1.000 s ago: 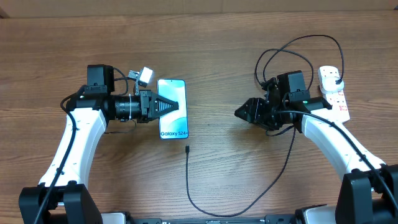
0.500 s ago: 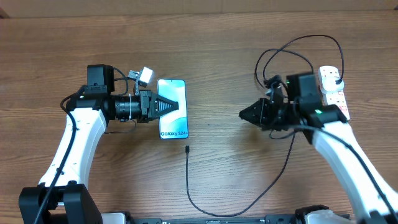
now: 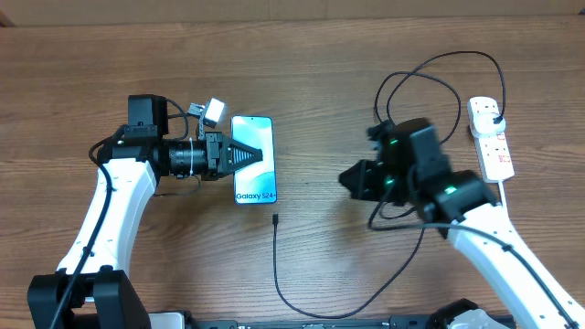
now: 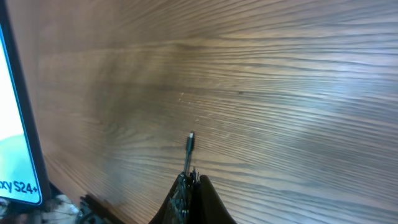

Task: Plug charger to phone and switch on socket
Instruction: 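Move the right gripper down to the black cable's USB-C plug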

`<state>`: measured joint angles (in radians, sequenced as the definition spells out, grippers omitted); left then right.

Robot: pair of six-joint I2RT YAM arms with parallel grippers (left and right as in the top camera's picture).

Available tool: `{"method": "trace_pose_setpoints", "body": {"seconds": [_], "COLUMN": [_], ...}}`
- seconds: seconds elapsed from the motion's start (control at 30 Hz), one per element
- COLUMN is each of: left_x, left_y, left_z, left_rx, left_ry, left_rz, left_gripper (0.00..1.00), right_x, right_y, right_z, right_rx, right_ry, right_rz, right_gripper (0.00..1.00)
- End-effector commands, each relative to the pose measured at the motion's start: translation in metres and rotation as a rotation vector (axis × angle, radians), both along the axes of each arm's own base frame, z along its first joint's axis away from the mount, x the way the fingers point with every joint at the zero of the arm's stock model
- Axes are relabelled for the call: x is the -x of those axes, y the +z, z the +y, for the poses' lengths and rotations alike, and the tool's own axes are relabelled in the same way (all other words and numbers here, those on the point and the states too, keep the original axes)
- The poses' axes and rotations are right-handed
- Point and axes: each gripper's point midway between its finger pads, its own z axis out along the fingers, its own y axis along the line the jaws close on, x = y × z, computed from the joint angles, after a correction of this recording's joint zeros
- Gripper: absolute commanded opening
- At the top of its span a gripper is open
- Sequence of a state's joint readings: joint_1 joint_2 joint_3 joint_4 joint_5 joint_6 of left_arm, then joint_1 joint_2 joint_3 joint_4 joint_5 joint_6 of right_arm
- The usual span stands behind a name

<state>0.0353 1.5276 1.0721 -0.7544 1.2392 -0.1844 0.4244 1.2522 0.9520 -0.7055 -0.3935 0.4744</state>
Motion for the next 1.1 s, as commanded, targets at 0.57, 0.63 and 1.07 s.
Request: {"method": "trace_pose_setpoints", "body": {"seconds": [0.57,0.63,1.07], "left_x": [0.004,0.004,0.004], "left_y": [0.011,0.011,0.011], "left_z": [-0.002,-0.002,-0.002], "left_rx": [0.048,0.049,0.048], "left_ry": [-0.015,-0.015,-0.015], "left_rz": [-0.008,-0.009,-0.010], "left_gripper": [0.04,0.04,0.04], "right_x": [0.033,0.033,0.036], "right_y": [-0.031,-0.034,-0.035], "right_z": [0.057,0.058,0.061], "right_rx": [0.219,0.223,0.207], "right_ry": [0.085,0.090,0.104], "right_rz": [-0.078,-0.067,-0.054], "right_gripper": [0.91,1.00,0.90]}}
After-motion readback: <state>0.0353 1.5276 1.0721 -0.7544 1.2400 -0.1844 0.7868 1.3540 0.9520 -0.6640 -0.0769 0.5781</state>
